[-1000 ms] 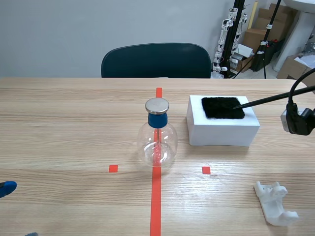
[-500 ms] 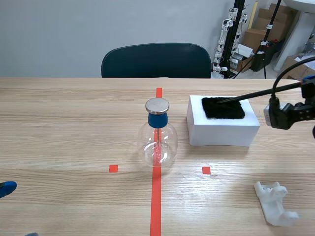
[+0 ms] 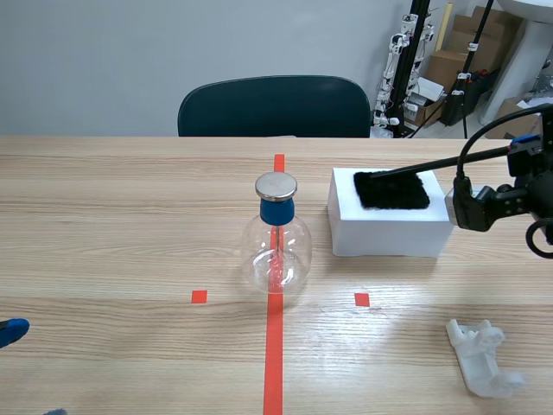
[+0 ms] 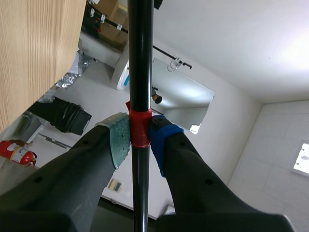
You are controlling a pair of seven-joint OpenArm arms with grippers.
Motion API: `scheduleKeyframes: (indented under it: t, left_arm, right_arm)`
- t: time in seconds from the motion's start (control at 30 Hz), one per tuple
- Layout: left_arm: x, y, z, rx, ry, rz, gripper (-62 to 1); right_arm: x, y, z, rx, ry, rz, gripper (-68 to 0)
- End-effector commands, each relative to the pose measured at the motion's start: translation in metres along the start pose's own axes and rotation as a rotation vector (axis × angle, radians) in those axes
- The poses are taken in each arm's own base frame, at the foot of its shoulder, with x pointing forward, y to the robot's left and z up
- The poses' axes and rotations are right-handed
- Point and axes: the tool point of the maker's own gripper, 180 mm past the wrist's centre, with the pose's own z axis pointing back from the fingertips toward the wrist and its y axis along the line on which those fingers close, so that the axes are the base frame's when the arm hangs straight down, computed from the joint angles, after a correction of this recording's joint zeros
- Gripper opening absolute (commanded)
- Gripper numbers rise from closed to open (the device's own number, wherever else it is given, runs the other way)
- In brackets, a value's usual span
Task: Do the electroscope experiment. rub the rod on the fur
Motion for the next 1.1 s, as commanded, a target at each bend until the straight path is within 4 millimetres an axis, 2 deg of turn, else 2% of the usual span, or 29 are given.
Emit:
scheduleKeyframes:
  t: [0.0, 0.17, 0.23, 0.53, 0.8, 0.87, 1.07]
  left_arm:
    - [0.013, 0.002, -0.001, -0.004, -0.056, -0.01, 1.4]
    - [0.013, 0.002, -0.001, -0.004, -0.056, -0.01, 1.4]
    - [0.013, 0.002, -0.001, -0.004, -0.056, -0.01, 1.4]
    - [0.013, 0.002, -0.001, -0.004, -0.056, -0.01, 1.4]
    - [0.013, 0.002, -0.001, -0.004, -0.056, -0.01, 1.4]
    - [0.013, 0.002, -0.001, -0.004, -0.056, -0.01, 1.4]
    - [0.013, 0.002, -0.001, -0.004, -0.056, -0.01, 1.4]
  right_arm:
    - [-0.02, -0.008, -0.004, -0.018, 0.024, 0.029, -63.8]
    - [-0.042, 0.002, -0.001, 0.016, 0.027, 0.046, -63.8]
    - [-0.044, 0.004, 0.0, 0.023, 0.017, 0.058, -63.8]
    - [-0.014, -0.004, 0.0, -0.01, 0.003, 0.035, -63.8]
    - [-0.045, 0.004, 0.002, 0.02, 0.078, 0.029, -63.8]
    - [-0.042, 0.004, 0.001, 0.021, 0.058, 0.031, -63.8]
    - [-0.006, -0.001, 0.001, 0.0, -0.036, 0.02, -63.8]
